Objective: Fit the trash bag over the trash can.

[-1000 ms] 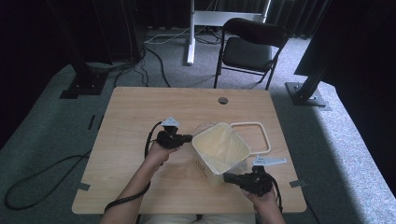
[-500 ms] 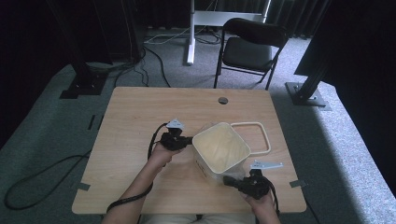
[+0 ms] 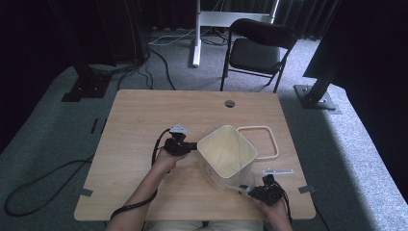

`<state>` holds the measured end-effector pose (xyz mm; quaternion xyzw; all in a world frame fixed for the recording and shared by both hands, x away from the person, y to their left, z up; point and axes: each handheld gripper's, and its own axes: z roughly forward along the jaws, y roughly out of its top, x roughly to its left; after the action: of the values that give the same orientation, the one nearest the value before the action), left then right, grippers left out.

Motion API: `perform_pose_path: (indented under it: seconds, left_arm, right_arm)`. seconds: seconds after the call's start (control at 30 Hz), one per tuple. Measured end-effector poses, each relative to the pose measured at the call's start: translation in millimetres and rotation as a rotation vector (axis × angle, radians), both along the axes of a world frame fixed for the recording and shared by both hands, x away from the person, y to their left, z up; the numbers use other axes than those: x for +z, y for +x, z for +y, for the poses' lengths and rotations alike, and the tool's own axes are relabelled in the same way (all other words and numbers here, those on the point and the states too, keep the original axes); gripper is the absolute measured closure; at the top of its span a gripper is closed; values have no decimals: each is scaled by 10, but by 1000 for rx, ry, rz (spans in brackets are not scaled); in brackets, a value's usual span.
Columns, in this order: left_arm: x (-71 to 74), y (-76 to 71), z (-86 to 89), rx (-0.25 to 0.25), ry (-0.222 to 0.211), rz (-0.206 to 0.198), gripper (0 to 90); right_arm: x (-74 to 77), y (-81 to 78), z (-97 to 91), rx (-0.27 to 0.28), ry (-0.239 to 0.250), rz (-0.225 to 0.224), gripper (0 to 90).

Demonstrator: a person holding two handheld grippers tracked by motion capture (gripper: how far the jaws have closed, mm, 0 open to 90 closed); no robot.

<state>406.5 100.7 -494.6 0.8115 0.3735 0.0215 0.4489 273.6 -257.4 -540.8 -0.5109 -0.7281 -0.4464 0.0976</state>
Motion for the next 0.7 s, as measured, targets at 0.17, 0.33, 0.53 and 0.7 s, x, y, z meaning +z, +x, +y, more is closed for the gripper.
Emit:
perform_pose_path:
  seconds: [0.17,0.33,0.53,0.7]
  left_arm:
    - [6,-12,48,5,-26,3,900]
    - [23,-46,46,-9,-42,-10,900]
    - [39,-57,62,-9,-53,-13,900]
    - [43,-69,66,-15,-59,-11,900]
  right_arm:
    - [115,48,-359,-115,-93,-43,733]
    - [493,159,-688,-257,-61,-149,631]
    - [996,309,-532,-240,31,-282,488]
    - [1090,443,-334,-199,46,-287,482]
